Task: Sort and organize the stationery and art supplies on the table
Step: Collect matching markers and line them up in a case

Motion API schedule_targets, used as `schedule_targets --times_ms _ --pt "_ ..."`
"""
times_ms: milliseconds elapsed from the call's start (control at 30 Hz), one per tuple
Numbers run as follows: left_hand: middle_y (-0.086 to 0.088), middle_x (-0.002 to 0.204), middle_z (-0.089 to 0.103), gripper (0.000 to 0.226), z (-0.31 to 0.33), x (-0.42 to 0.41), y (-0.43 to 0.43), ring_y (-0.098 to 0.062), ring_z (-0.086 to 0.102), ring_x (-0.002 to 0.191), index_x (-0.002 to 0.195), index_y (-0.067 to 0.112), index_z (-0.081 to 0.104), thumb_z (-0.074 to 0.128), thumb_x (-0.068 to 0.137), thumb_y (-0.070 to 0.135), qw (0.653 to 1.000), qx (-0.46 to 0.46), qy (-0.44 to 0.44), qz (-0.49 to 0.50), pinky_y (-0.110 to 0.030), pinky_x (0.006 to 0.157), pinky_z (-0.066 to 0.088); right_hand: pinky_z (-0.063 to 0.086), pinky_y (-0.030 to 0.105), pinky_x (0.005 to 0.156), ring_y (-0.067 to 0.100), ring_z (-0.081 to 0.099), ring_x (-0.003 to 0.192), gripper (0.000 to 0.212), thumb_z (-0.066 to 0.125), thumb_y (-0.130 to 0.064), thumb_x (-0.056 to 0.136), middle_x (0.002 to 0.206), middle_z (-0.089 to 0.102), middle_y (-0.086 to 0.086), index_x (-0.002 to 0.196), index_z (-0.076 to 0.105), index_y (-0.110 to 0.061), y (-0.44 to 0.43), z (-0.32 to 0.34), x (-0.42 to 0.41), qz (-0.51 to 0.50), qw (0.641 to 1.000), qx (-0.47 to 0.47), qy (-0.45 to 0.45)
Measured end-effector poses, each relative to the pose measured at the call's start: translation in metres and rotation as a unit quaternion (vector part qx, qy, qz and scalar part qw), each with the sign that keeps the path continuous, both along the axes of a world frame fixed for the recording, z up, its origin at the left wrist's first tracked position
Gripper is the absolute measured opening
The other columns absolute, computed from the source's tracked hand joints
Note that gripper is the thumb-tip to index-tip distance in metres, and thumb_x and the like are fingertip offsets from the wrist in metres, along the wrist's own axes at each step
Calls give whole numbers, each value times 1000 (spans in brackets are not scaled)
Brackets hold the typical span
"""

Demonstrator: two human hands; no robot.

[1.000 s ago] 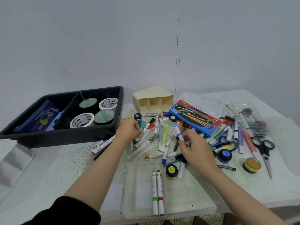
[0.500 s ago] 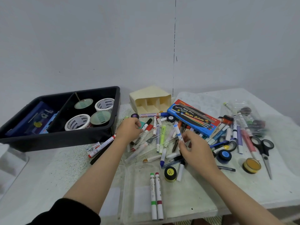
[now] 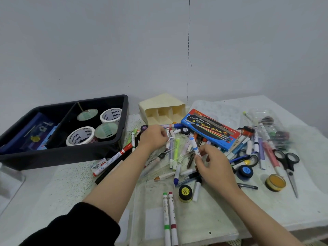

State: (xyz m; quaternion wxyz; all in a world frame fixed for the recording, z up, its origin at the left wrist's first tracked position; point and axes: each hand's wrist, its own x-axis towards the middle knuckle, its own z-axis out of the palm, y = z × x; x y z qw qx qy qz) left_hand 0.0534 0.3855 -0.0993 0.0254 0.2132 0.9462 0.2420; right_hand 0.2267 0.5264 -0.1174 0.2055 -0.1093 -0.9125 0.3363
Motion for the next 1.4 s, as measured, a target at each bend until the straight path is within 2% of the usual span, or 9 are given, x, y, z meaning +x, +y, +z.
schedule_targets --times_ms 233,433,533,667,800,933,1100,1267,1400 --pt "-9 86 61 11 1 -8 26 -26 58 81 79 11 56 60 85 20 996 -81 20 32 -32 65 46 41 19 63 1 52 79 9 56 -23 92 85 56 -15 96 52 -30 0 5 2 -1 997 -70 25" --pt "-2 66 45 22 1 -14 32 -23 48 71 64 14 42 59 79 13 995 -65 -48 57 -26 50 32 43 17 61 2 54 79 22 56 -20 92 82 56 -14 97 46 -39 0 8 6 1 993 -111 32" --pt "-4 69 53 15 3 -18 31 -24 55 69 69 11 51 65 74 15 991 -56 -107 64 -27 55 42 48 27 66 5 54 80 20 57 -20 91 84 56 -13 98 47 -36 0 6 7 -1 993 -112 37" --pt "-10 84 65 12 0 -21 29 -26 65 74 89 4 62 58 78 8 988 -35 -128 74 -35 67 54 49 27 69 2 54 82 21 58 -20 90 85 56 -16 98 47 -36 -2 6 8 1 994 -103 42" --pt "1 66 49 18 -2 -14 29 -21 52 69 70 14 48 59 78 25 991 -42 -95 83 -24 52 37 43 18 66 -4 52 83 21 58 -20 90 86 54 -21 99 48 -35 -1 5 9 1 995 -92 45" --pt "2 61 43 27 -4 -11 29 -21 48 66 63 15 42 60 80 26 991 -6 -88 99 -24 47 29 39 14 65 -5 52 86 19 56 -21 92 90 53 -22 110 56 -27 2 5 10 -9 997 -67 48" --pt "-3 63 53 25 9 -4 23 -22 50 62 61 16 49 62 82 22 984 112 -86 107 -29 60 42 34 13 57 -2 49 76 28 51 -25 95 88 47 -19 122 59 -32 3 8 12 5 999 -27 40" --pt "1 71 62 6 29 21 3 -13 57 64 85 10 64 66 83 15 960 260 -71 69 -26 62 50 42 13 56 1 52 63 30 73 -12 80 77 59 -5 98 60 -32 -7 17 17 28 979 -197 48" --pt "-6 76 67 18 39 48 -24 -22 66 70 100 14 60 65 84 8 951 294 -83 55 -30 65 58 51 23 66 9 60 65 29 75 -3 75 71 64 -1 92 56 -17 -19 20 21 30 912 -402 80"
